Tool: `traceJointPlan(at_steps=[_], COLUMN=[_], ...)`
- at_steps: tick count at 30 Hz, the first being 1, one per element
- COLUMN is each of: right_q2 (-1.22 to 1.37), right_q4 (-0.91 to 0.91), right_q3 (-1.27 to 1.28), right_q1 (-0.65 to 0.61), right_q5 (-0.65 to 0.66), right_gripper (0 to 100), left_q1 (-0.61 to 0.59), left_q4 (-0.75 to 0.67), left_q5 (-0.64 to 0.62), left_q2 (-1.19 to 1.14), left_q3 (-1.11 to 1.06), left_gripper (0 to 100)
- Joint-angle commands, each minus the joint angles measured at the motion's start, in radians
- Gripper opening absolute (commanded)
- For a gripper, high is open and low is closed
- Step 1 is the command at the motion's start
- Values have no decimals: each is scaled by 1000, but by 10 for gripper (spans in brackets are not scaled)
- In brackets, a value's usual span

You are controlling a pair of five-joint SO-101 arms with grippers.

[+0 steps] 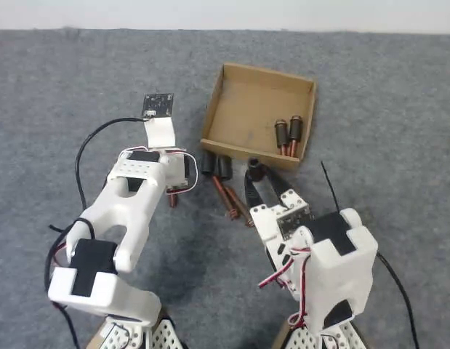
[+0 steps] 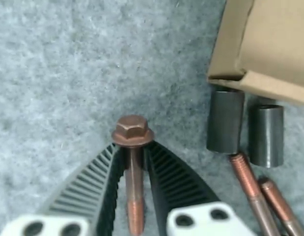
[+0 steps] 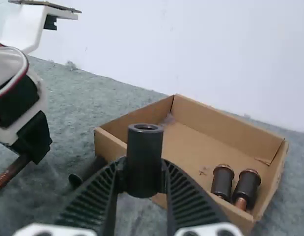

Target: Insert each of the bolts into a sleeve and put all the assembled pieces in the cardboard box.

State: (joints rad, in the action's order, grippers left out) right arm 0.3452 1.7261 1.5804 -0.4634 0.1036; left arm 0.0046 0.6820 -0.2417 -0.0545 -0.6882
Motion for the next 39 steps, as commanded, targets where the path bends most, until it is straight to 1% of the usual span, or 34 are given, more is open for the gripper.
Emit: traceJointPlan(at_steps=[1,4,6,11,19,24,30,32,37,39], right_q2=[-97,-150,-173,-183,-183,-183,-185,-185,-185,-185], right_q4=[27,27,24,18,16,16,16,16,18,18], right_q3=[52,66,72,75,75,75,75,75,75,75], right_q1=[-8,-5,-4,-7,-7,-7,-7,-7,-7,-7], right_q5=[-44,-89,-109,-112,-110,-110,-107,-107,-107,-107], right_gripper=[6,6,6,6,6,6,6,6,6,6], left_q1=[6,15,15,14,52,127,279,327,430,457], left_q4=[-28,-32,-81,-206,-221,-221,-230,-288,-559,-628], left_q5=[8,6,5,5,3,3,3,3,3,3], left_q2=[87,91,91,109,384,532,684,738,856,882], left_q3=[16,18,16,30,30,30,-19,-64,-257,-318], left_gripper=[11,11,11,11,11,11,11,11,11,11])
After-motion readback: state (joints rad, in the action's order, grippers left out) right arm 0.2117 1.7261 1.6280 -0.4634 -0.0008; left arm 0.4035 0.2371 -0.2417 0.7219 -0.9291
